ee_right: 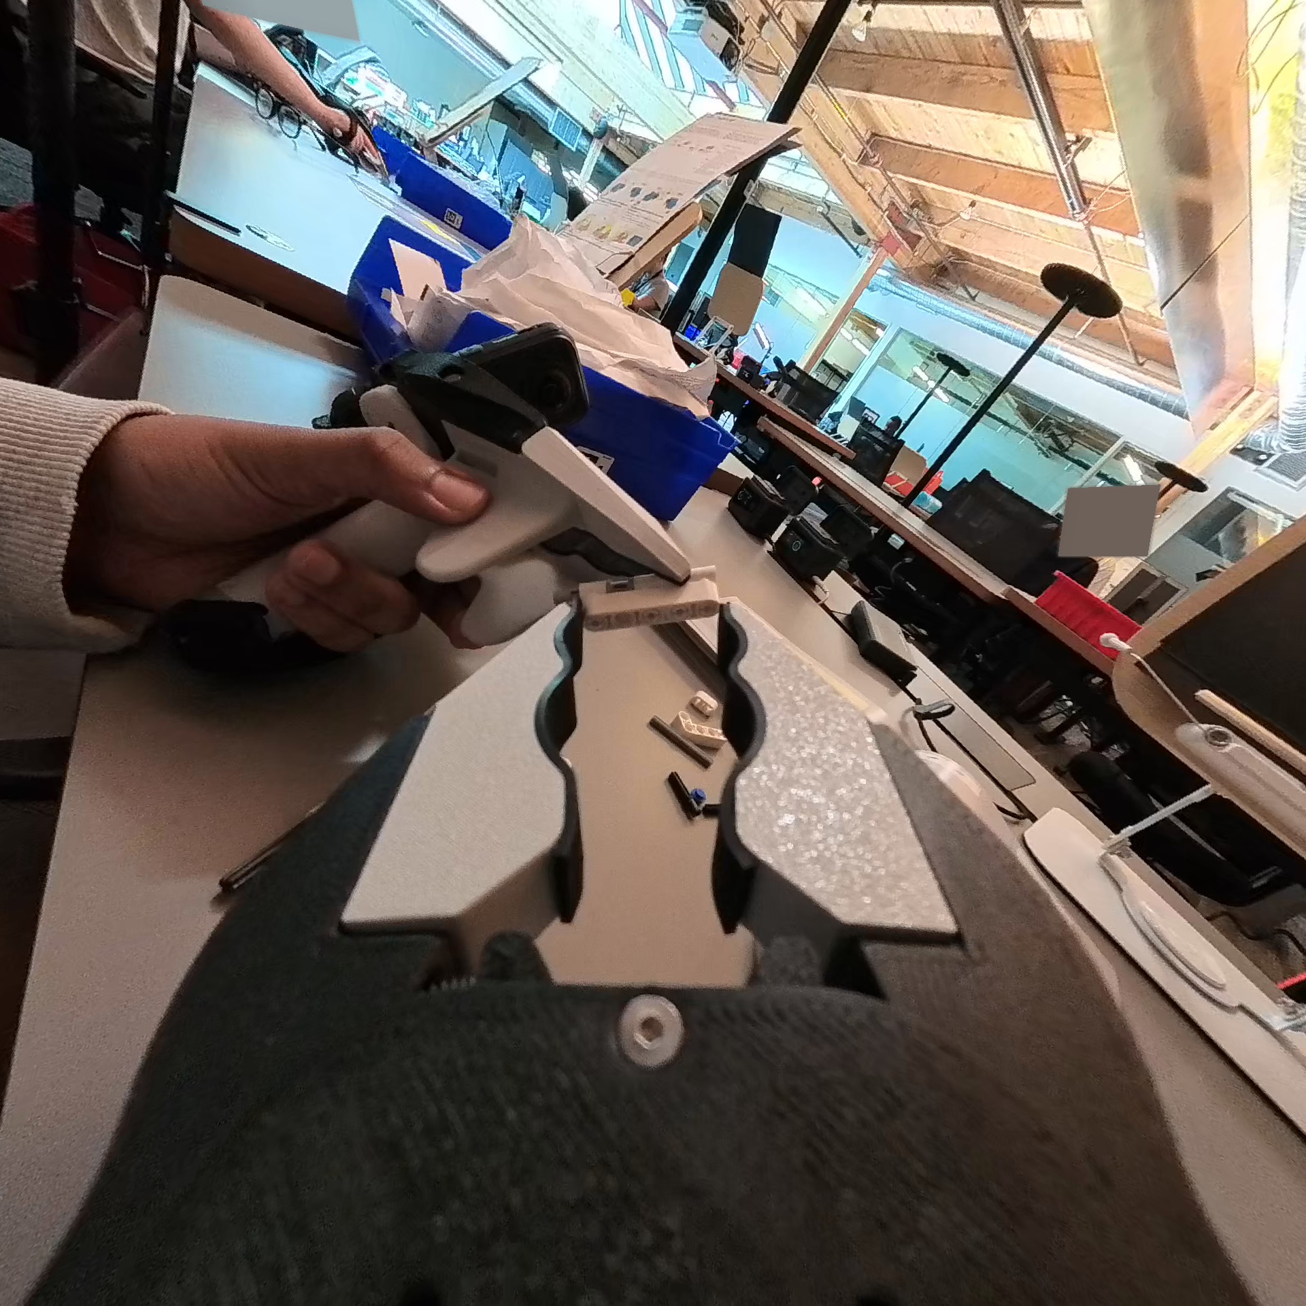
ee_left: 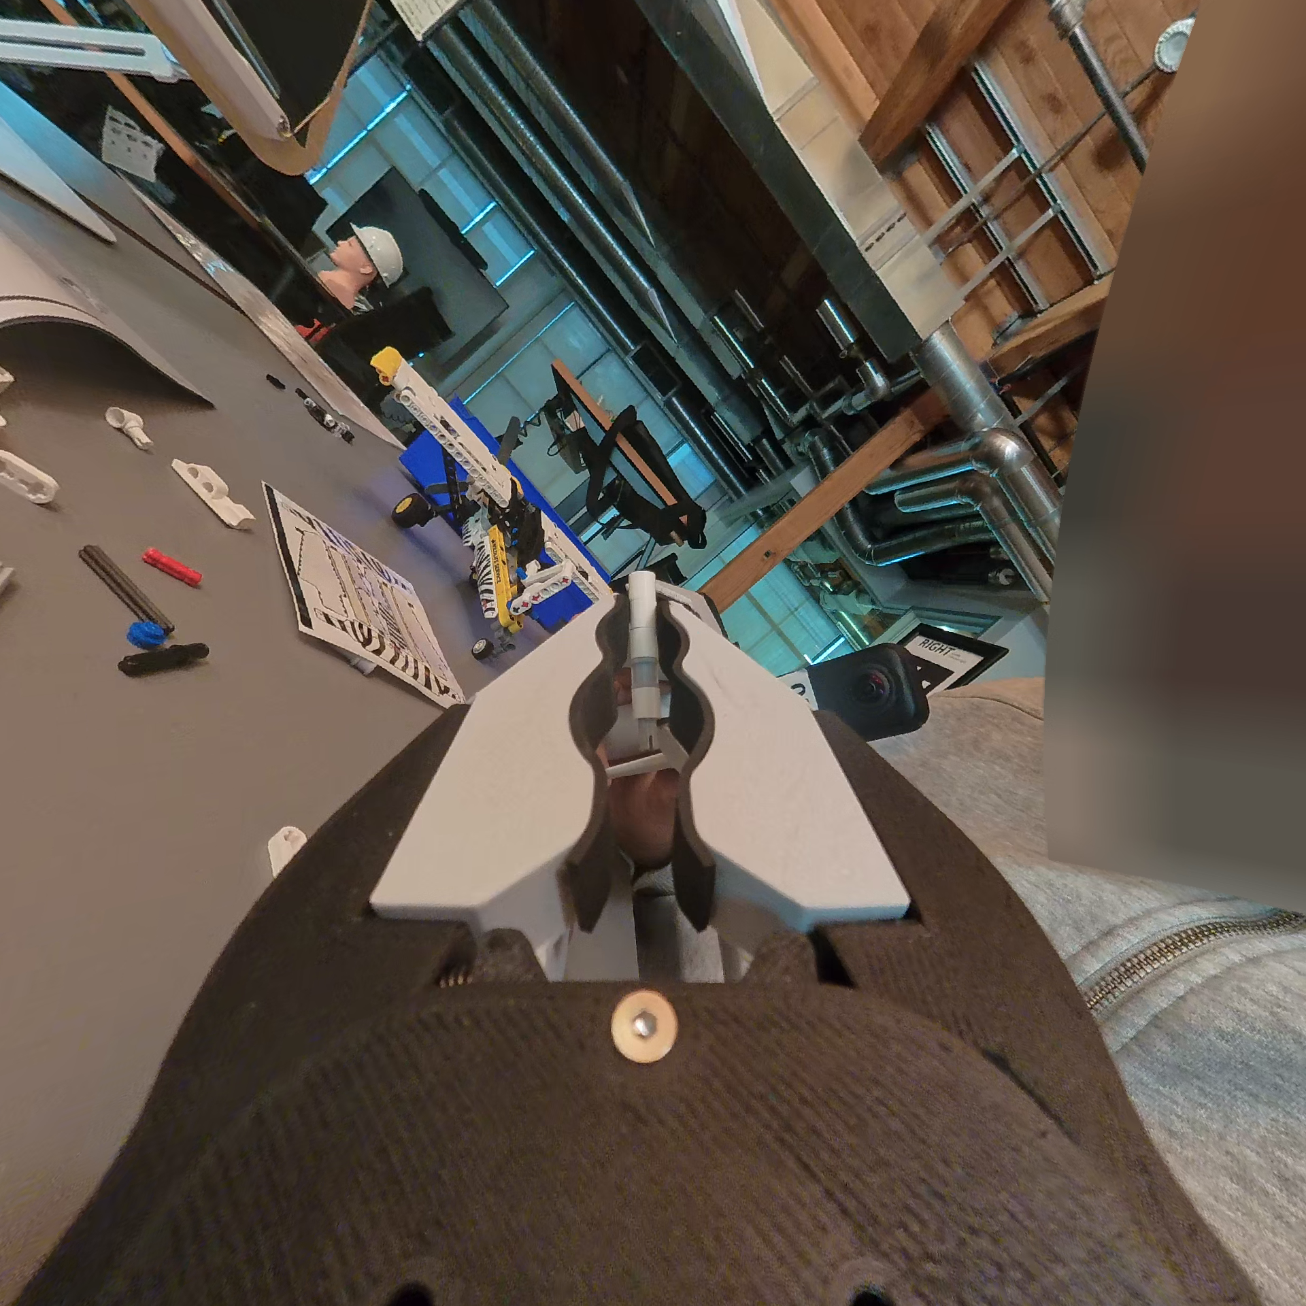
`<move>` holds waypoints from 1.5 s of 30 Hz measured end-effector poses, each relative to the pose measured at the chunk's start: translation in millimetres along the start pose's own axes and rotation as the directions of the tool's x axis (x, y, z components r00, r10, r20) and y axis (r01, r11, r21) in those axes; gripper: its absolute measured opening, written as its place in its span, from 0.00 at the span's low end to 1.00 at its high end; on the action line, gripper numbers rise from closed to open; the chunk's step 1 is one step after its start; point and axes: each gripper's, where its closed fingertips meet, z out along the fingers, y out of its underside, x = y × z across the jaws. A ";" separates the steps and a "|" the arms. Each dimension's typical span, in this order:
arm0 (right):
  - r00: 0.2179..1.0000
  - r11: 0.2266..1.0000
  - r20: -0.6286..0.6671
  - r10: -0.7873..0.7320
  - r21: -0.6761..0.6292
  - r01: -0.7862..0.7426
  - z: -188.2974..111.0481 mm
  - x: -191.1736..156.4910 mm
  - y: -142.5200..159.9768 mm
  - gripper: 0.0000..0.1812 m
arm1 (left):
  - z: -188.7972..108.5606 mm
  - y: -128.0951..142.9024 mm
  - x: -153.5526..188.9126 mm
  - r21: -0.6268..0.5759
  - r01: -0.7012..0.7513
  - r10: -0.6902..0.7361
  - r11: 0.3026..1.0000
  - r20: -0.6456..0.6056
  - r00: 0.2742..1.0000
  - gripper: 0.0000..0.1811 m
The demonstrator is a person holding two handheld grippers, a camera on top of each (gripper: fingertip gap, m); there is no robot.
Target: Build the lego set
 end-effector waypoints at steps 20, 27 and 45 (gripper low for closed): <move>1.000 1.000 0.018 -0.018 -0.002 0.018 -0.4 -3.9 0.3 0.11 | -2.3 -4.6 0.5 0.030 0.003 -0.002 1.000 -0.005 1.000 0.03; 1.000 1.000 0.010 0.010 0.010 -0.010 -1.4 -0.4 -1.0 0.13 | -2.6 -5.2 0.0 0.034 0.003 -0.003 0.999 -0.003 1.000 0.03; 1.000 1.000 0.010 0.025 0.010 -0.025 -1.5 0.8 -0.8 0.13 | -4.9 -9.6 -4.2 0.063 0.015 -0.016 0.998 0.022 1.000 0.03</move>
